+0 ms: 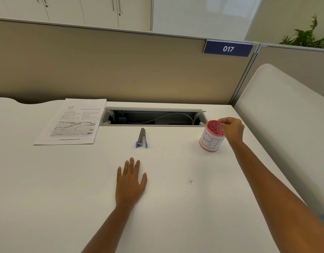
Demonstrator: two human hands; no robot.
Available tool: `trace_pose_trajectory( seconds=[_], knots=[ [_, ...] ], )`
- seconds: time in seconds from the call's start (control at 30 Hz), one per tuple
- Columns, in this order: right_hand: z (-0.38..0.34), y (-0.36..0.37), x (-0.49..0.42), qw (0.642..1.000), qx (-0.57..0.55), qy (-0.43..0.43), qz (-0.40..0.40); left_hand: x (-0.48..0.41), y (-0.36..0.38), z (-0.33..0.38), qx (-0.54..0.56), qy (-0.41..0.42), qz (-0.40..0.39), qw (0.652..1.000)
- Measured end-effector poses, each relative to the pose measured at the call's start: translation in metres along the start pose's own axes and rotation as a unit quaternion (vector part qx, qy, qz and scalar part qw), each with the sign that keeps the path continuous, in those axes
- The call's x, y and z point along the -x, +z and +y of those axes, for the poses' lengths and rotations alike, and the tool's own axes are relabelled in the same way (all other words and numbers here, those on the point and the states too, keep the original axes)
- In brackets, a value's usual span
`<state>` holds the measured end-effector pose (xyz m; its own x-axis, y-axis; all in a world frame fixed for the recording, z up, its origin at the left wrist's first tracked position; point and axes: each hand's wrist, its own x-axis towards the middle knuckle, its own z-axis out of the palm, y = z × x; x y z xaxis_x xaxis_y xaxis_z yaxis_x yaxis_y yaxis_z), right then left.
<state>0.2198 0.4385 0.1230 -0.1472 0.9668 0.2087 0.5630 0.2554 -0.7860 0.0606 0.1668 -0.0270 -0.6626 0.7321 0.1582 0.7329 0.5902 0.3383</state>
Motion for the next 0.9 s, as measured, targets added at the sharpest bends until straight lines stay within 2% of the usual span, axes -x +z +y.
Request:
trace_pose_trajectory(
  seconds=[0.13,0.2,0.3,0.43,0.53,0.77,0.9],
  knots=[
    [0.009,0.009,0.036,0.999,0.007,-0.021,-0.031,-0.001,-0.001,0.000,-0.011,-0.003,-0.010,1.000],
    [0.019,0.016,0.062,0.991,0.027,-0.031,-0.128,0.000,-0.001,-0.001,-0.008,-0.004,-0.009,1.000],
    [0.041,0.029,0.099,0.954,0.106,-0.049,-0.278,0.000,0.000,-0.001,-0.015,-0.005,-0.009,1.000],
    [0.049,0.036,0.130,0.922,0.188,-0.064,-0.332,-0.001,0.000,-0.001,-0.027,-0.006,-0.003,1.000],
    [0.052,0.038,0.146,0.901,0.233,-0.103,-0.350,0.000,0.000,0.000,-0.027,-0.003,0.002,1.000],
    [0.063,0.040,0.155,0.891,0.282,-0.187,-0.303,0.000,-0.001,0.000,-0.030,-0.004,-0.007,1.000],
    [0.054,0.042,0.147,0.893,0.271,-0.179,-0.313,0.001,-0.003,0.000,-0.025,-0.016,-0.015,0.999]
  ],
)
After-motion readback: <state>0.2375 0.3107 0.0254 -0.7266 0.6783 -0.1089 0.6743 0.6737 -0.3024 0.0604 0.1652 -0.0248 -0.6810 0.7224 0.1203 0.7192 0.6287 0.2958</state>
